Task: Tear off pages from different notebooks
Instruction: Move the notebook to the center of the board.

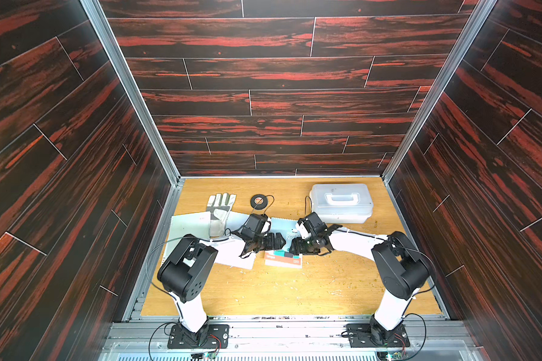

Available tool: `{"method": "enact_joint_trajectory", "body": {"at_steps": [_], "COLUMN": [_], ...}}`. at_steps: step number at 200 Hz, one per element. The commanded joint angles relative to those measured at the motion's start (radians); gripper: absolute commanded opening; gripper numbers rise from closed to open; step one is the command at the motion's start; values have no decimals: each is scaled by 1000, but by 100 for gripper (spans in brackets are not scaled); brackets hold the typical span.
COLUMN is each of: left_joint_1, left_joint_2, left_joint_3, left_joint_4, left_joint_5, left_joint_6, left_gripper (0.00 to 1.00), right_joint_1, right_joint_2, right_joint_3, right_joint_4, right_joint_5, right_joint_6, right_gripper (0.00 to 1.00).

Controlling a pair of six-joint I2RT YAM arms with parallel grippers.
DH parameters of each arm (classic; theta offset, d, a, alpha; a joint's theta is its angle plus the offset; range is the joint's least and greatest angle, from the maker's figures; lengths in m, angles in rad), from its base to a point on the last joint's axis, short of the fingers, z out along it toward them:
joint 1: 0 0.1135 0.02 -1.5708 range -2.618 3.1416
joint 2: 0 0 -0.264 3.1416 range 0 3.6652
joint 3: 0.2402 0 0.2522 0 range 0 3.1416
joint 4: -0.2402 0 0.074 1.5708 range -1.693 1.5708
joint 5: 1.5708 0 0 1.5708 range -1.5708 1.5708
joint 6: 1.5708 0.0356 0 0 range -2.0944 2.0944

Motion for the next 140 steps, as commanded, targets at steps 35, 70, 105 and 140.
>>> {"method": "enact_joint_trajectory", "body": {"at_steps": [35, 70, 105, 140], "left_joint_1": [-62, -55, -51, -48], "left_joint_2": [54, 57, 68, 60], "left_joint_3": [-51, -58, -63, -73], "left_joint_4": [86, 94, 108, 106], "left_joint_5": [132, 131, 138, 135], "left_joint_6": [-125, -133, -144, -145], "left_gripper": [96, 96, 95, 95], "right_joint_1": [47, 47, 47, 47], "right_joint_2": [-11, -102, -151, -164], "right_joint_3": [49, -39, -62, -48], "right_joint_4": [73, 141, 142, 110], "right_joint_5": [141, 133, 130, 138], "right_joint_6": [-6, 19, 17, 12], "right_gripper": [65, 66, 66, 66]}}
